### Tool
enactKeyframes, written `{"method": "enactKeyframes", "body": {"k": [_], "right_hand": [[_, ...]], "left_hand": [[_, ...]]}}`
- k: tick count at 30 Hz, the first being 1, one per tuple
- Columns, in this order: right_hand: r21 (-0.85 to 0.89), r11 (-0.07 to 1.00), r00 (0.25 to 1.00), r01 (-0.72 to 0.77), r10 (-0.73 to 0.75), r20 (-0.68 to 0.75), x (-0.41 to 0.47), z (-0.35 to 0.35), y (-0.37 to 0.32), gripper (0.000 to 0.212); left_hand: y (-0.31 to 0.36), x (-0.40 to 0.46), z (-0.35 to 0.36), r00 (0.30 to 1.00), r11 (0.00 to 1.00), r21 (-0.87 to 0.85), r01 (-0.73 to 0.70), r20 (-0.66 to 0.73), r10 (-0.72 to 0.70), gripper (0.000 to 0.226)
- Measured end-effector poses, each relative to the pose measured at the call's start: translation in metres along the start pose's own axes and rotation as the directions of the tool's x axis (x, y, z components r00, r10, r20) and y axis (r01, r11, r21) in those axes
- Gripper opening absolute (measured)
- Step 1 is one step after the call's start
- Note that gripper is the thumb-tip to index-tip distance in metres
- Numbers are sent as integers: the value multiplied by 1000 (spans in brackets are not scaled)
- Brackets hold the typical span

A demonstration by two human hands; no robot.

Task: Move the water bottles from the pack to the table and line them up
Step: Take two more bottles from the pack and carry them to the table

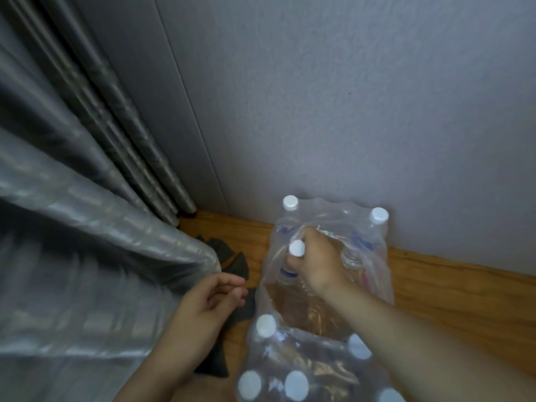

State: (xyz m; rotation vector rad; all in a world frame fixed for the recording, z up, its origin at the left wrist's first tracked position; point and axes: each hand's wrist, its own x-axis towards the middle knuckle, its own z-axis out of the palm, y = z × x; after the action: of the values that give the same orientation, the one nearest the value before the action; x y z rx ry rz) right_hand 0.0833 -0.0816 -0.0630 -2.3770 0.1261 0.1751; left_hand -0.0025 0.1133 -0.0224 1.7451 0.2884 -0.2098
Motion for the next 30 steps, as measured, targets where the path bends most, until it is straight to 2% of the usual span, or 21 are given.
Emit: {"method": "enactKeyframes", "body": {"k": [3, 6, 7, 9, 10, 12, 15, 19, 23, 26, 28, 30], "right_hand": [[-191, 979, 995, 71, -54, 89, -15, -12, 9, 34], [-326, 932, 987, 157, -138, 81, -26, -29, 11, 37], [-353, 916, 982, 189, -171, 82, -28, -34, 11, 38], [-394, 892, 975, 222, -192, 114, -31, -46, 10, 40], [-416, 882, 974, 221, -182, 131, -31, -51, 10, 40], [-444, 871, 976, 211, -162, 146, -31, -60, 14, 38], [-442, 875, 979, 195, -146, 143, -29, -64, 22, 35], [-404, 901, 985, 160, -121, 120, -27, -63, 29, 33], [-400, 903, 986, 156, -116, 123, -29, -60, 33, 33], [-392, 906, 985, 160, -121, 122, -33, -59, 32, 34], [-380, 915, 988, 138, -103, 111, -32, -60, 30, 33], [-362, 924, 990, 121, -88, 106, -30, -62, 28, 32]], "left_hand": [[15, -2, 11, 996, 997, 28, -73, 56, 71, 13], [26, -1, 31, 960, 950, 213, -229, 211, 184, 13], [28, 1, 40, 930, 895, 313, -319, 285, 232, 13], [27, 8, 59, 836, 705, 484, -518, 462, 298, 13], [25, 13, 69, 781, 602, 527, -599, 552, 293, 14], [19, 21, 90, 671, 468, 520, -715, 698, 250, 21], [8, 31, 114, 560, 349, 489, -799, 817, 138, 31], [-5, 37, 127, 450, 339, 401, -851, 890, 78, 33], [-10, 31, 134, 455, 265, 417, -869, 885, 101, 28], [-6, 27, 135, 475, 257, 428, -866, 866, 155, 35], [-4, 28, 130, 513, 255, 463, -849, 838, 186, 40], [-2, 30, 120, 586, 207, 553, -807, 793, 166, 49]]}}
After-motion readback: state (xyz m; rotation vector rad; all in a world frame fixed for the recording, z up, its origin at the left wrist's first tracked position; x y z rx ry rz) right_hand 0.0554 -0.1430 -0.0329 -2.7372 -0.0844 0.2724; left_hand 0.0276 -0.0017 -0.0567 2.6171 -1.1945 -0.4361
